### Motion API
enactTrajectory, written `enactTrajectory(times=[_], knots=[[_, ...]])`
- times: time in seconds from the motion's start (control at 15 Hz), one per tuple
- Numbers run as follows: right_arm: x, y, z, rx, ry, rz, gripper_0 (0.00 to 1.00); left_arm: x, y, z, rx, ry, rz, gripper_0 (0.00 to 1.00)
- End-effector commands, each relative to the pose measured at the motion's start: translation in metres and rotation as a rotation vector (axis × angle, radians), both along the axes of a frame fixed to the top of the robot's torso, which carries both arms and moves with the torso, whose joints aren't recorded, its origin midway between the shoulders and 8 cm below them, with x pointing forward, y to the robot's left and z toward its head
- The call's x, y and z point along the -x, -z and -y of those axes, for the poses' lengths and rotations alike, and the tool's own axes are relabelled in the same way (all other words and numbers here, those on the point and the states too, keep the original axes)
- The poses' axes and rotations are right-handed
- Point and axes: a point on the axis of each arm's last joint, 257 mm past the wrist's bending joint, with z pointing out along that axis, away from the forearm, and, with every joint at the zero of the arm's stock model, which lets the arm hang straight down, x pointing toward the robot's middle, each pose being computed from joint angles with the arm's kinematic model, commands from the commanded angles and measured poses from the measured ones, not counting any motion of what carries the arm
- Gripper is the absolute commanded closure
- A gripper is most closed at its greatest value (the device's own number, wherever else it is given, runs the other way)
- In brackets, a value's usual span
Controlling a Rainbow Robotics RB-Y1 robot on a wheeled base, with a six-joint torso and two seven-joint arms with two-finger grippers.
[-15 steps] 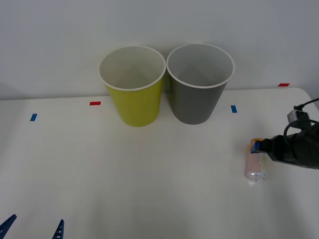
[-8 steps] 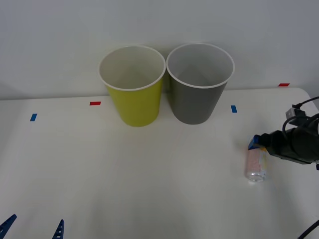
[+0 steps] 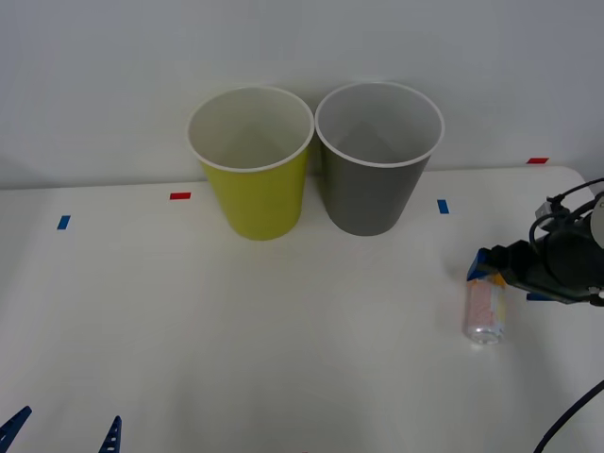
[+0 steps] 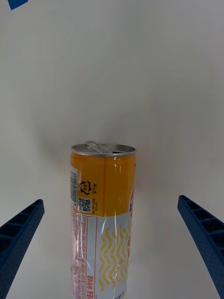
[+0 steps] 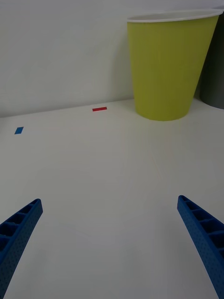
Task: Put cans in the gray bin and PET bottles in the light green bin.
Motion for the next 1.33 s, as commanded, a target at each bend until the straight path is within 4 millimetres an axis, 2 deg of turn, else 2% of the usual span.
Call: enactTrajectory(times=[0.07, 0.67, 1.33], knots=[[-0.005, 0.005, 0.004, -0.007, 0.012, -0.028, 0.0, 0.0, 0.0, 0.0, 0.0, 0.0, 0.0, 0.0], [-0.013, 0.02, -0.009, -0.036, 0.008, -0.109, 0.0, 0.0, 0.0, 0.0, 0.0, 0.0, 0.0, 0.0], [-0.018, 0.027, -0.01, -0.047, 0.035, -0.158, 0.0, 0.0, 0.0, 0.0, 0.0, 0.0, 0.0, 0.0]])
